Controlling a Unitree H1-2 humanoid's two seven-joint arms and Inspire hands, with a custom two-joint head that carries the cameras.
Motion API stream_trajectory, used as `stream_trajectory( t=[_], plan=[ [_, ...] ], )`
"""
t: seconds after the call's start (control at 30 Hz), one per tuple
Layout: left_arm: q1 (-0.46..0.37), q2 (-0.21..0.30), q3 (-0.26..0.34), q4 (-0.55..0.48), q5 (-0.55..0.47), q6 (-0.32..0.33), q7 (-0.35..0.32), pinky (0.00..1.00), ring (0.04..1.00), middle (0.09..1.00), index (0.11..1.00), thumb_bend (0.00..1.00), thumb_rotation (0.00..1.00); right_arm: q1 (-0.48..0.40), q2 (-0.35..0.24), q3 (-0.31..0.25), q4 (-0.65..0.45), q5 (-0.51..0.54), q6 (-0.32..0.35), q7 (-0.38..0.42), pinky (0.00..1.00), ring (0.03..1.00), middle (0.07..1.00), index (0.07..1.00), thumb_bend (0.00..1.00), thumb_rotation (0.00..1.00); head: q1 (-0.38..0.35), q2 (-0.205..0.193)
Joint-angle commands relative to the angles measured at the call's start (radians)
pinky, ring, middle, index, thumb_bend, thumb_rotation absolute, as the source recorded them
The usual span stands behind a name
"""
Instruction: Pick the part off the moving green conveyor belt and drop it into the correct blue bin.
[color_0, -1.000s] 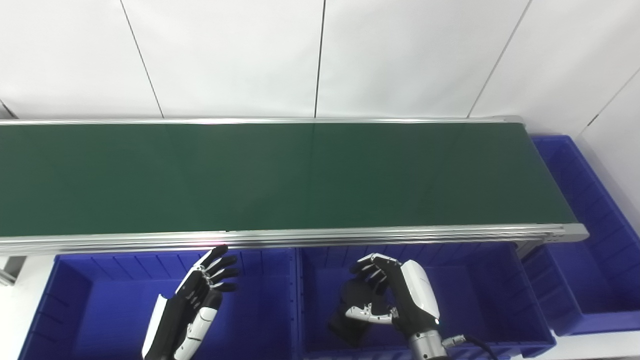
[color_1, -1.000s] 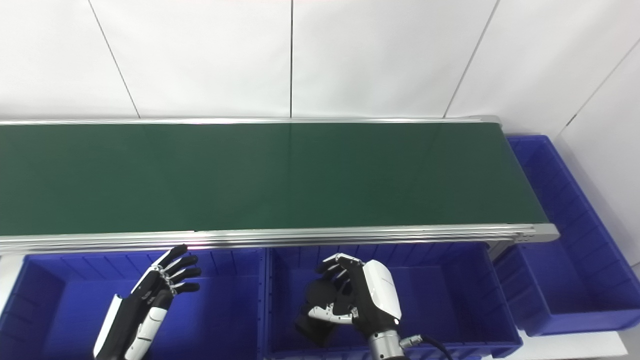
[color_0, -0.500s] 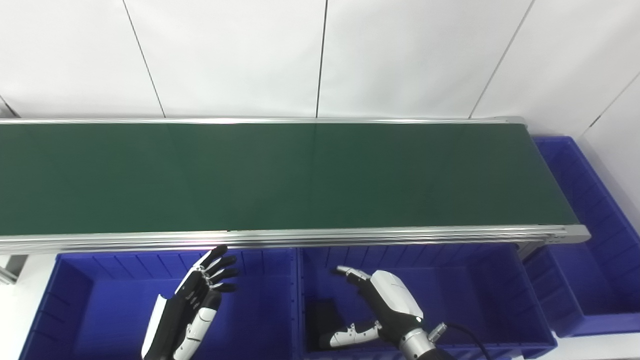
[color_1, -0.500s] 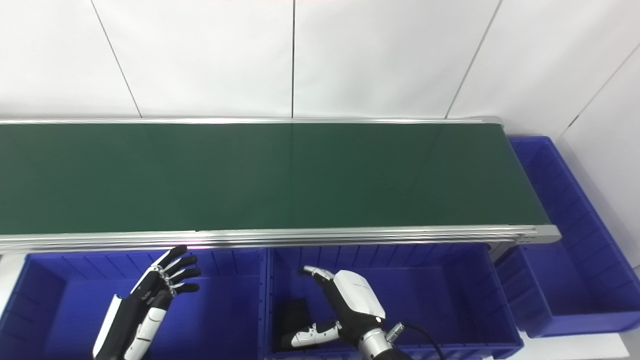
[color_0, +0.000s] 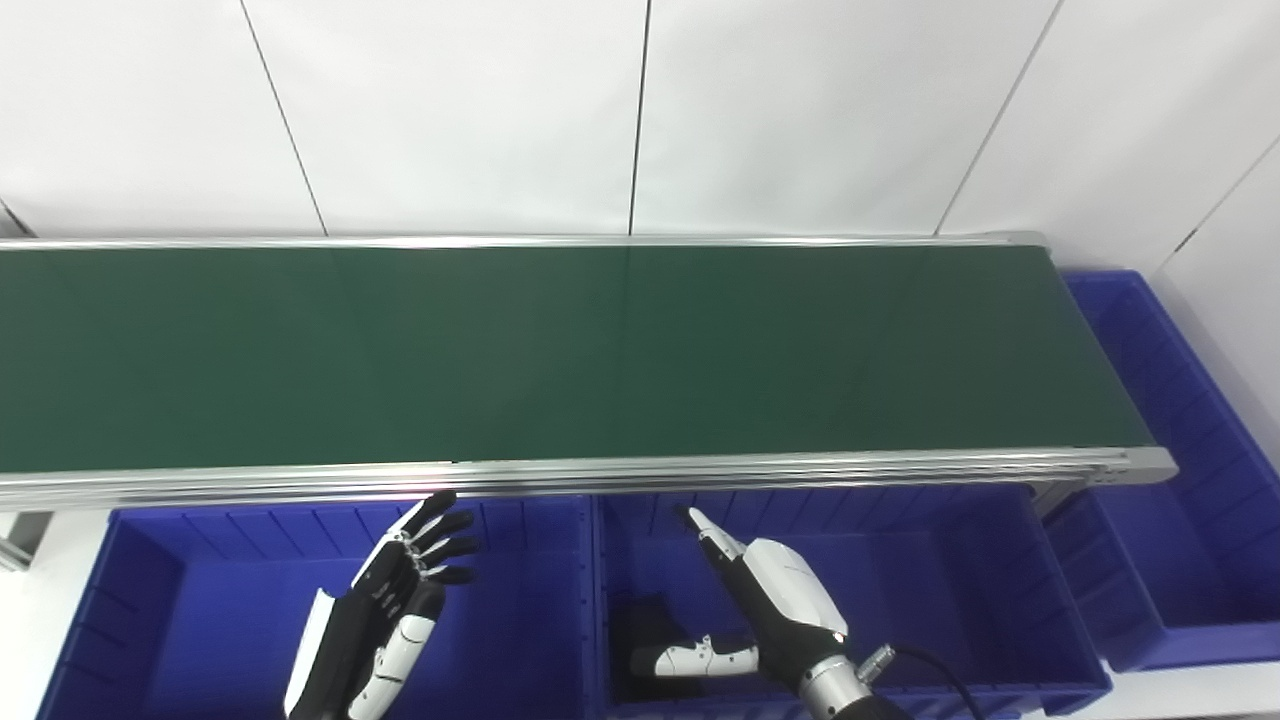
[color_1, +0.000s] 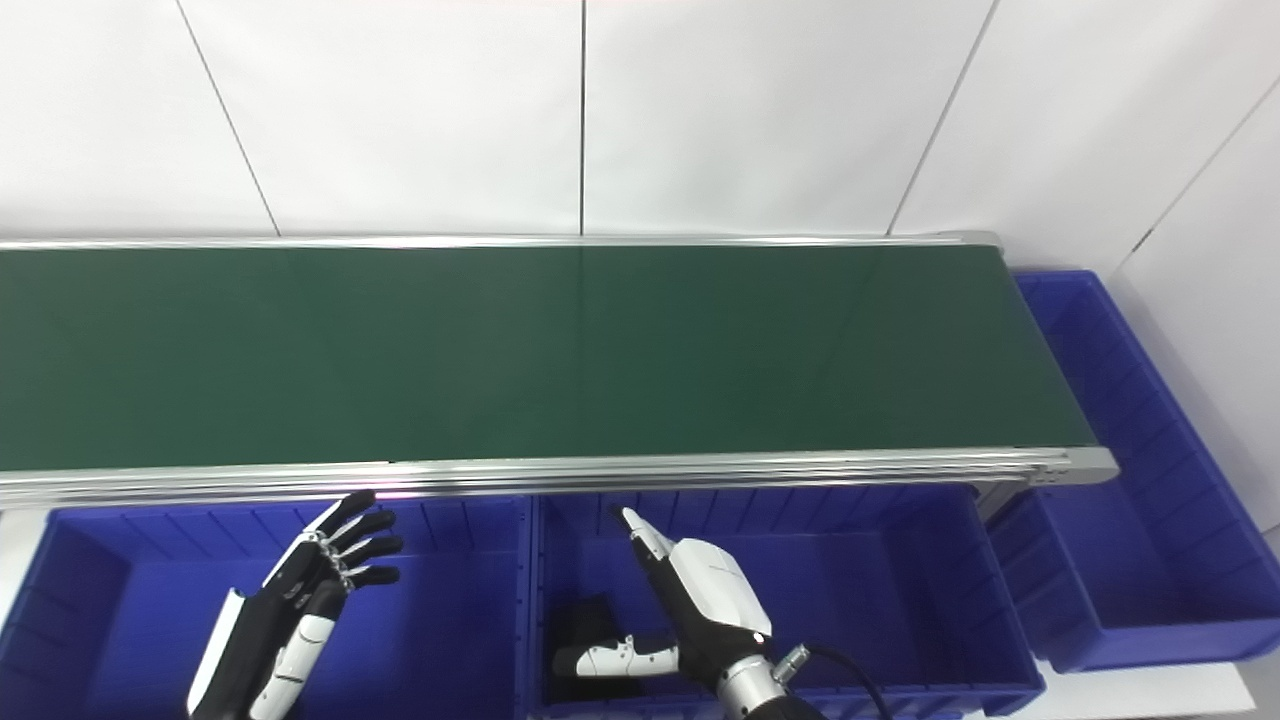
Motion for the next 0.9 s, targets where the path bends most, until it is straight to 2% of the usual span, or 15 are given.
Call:
stream_trajectory(
  t=[0.0,0.1,0.3,0.47,0.77,0.87],
  plan=[
    [-0.002,-0.003,-0.001,-0.019,-0.009,-0.014,-0.003,0.67,0.763,0.820,0.872,0.64,0.80,-0.003,0.010,-0.013,-0.030,0.020,-0.028,-0.039,0.83,0.900,0.937,0.986,0.82,0.74,0.001,0.001],
    [-0.002,-0.004,-0.001,-0.016,-0.006,-0.016,-0.002,0.67,0.760,0.819,0.872,0.64,0.79,0.004,0.014,-0.021,-0.027,0.054,-0.070,-0.070,0.80,0.881,0.923,0.972,0.78,0.77,0.012,-0.007],
    [-0.008,-0.005,-0.002,0.010,0.008,-0.040,0.001,0.66,0.748,0.810,0.866,0.65,0.79,0.035,0.037,-0.044,-0.031,0.224,-0.218,-0.116,0.71,0.799,0.850,0.897,0.74,0.75,0.047,-0.023],
    [-0.008,-0.010,-0.005,0.014,0.013,-0.035,0.002,0.67,0.751,0.815,0.863,0.65,0.79,0.067,0.065,-0.053,-0.035,0.343,-0.306,-0.123,0.71,0.793,0.831,0.860,0.74,0.71,0.092,-0.037],
    [-0.025,-0.015,-0.010,0.056,0.031,-0.051,0.003,0.68,0.757,0.813,0.859,0.65,0.78,0.082,0.091,-0.059,0.024,0.405,-0.382,-0.130,0.69,0.769,0.805,0.847,0.69,0.69,0.138,-0.060],
    [-0.028,-0.017,-0.012,0.067,0.037,-0.057,0.004,0.69,0.763,0.815,0.861,0.64,0.78,0.075,0.085,-0.057,0.047,0.412,-0.389,-0.120,0.70,0.774,0.813,0.855,0.72,0.72,0.151,-0.067]
  ],
)
